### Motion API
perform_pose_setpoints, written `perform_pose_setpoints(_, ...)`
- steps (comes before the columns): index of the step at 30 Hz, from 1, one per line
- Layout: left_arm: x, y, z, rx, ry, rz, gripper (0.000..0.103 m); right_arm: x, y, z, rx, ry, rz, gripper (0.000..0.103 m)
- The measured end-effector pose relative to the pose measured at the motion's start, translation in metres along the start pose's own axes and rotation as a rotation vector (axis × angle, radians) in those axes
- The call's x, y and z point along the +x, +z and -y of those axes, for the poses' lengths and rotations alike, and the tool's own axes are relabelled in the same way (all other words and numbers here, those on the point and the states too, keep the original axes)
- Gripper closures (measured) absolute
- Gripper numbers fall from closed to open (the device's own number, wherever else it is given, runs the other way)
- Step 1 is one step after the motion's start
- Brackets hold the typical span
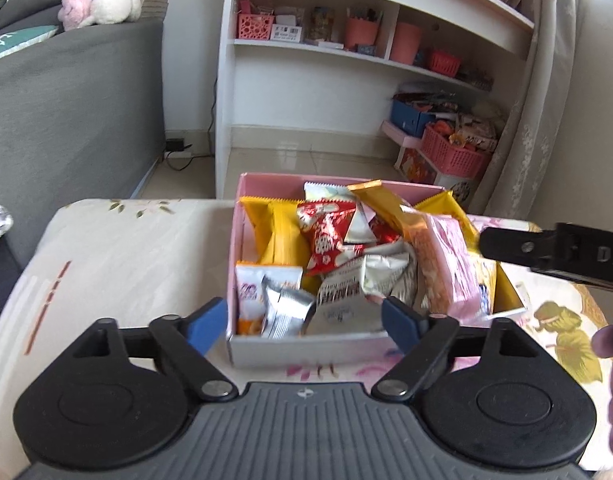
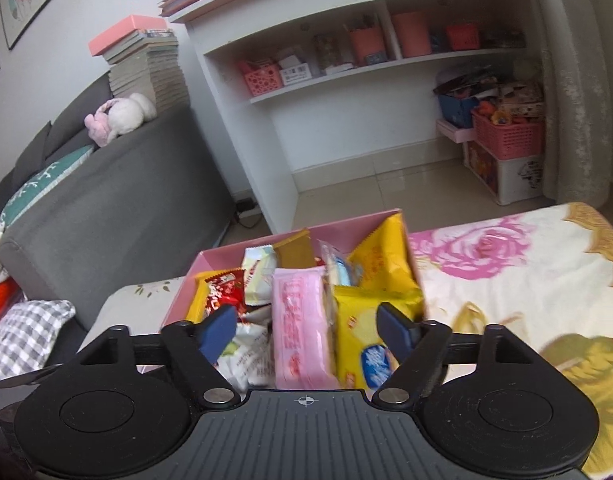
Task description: Organize snacks
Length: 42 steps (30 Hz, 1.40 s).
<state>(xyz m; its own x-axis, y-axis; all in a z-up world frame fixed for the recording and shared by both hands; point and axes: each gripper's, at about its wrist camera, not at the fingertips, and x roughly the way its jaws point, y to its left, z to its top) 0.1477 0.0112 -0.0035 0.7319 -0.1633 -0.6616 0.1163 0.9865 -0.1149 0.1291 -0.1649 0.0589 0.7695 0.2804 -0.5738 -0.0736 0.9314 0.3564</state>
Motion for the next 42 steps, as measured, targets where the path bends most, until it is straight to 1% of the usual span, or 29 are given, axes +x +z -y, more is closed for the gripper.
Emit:
perform_pose_setpoints(3, -0.012, -0.003, 0.000, -0.004, 0.019, -0.025, 0.005, -0.018, -0.002, 0.002, 0.004, -0.030, -0.011, 0.013)
perform_pose_setpoints(5, -0.018, -0.005, -0.001, -0.020, 0.029, -0.052, 0.000, -0.030, -0.004, 0.003, 0.004, -0.051, -0.024, 0.011)
perform_pose_setpoints(9, -0.030, -0.013, -0.002, -0.035, 0.024, -0.113, 0.000, -0.050, -0.011, -0.002, -0.016, -0.092, -0.051, 0.005)
perform_pose_setpoints(11, -0.038, -0.018, 0.000, -0.030, 0.047, -0.129, 0.000, -0.059, -0.015, -0.005, -0.030, -0.112, -0.063, 0.004)
perform_pose_setpoints(14, -0.047, -0.025, 0.003, -0.032, 0.104, -0.156, 0.000, -0.070, -0.023, -0.008, -0.039, -0.143, -0.089, 0.002)
perform_pose_setpoints(16, -0.054, -0.028, 0.005, -0.033, 0.119, -0.170, 0.000, -0.076, -0.029, -0.009, -0.035, -0.162, -0.113, 0.001)
perform_pose_setpoints(20, -0.071, -0.040, 0.009, -0.043, 0.164, -0.157, 0.000, -0.087, -0.042, -0.008, -0.023, -0.167, -0.152, 0.001)
perform_pose_setpoints(24, -0.082, -0.047, 0.014, -0.011, 0.193, -0.148, 0.000, -0.099, -0.055, -0.010, -0.029, -0.187, -0.166, 0.001)
perform_pose_setpoints(27, -0.090, -0.048, 0.019, 0.012, 0.204, -0.115, 0.000, -0.106, -0.060, -0.011, -0.036, -0.189, -0.158, 0.001)
perform_pose_setpoints(30, -0.093, -0.048, 0.022, 0.027, 0.209, -0.101, 0.000, -0.108, -0.064, -0.016, -0.077, -0.198, -0.139, 0.001)
perform_pose_setpoints(36, -0.086, -0.051, 0.019, 0.005, 0.203, -0.125, 0.000, -0.104, -0.065, -0.026, -0.142, -0.215, -0.114, 0.001)
perform_pose_setpoints(39, -0.084, -0.052, 0.017, 0.001, 0.200, -0.142, 0.000, -0.099, -0.067, -0.029, -0.161, -0.201, -0.131, 0.001)
perform_pose_setpoints(42, -0.084, -0.053, 0.016, -0.001, 0.207, -0.145, 0.000, -0.096, -0.069, -0.029, -0.155, -0.183, -0.147, 0.001)
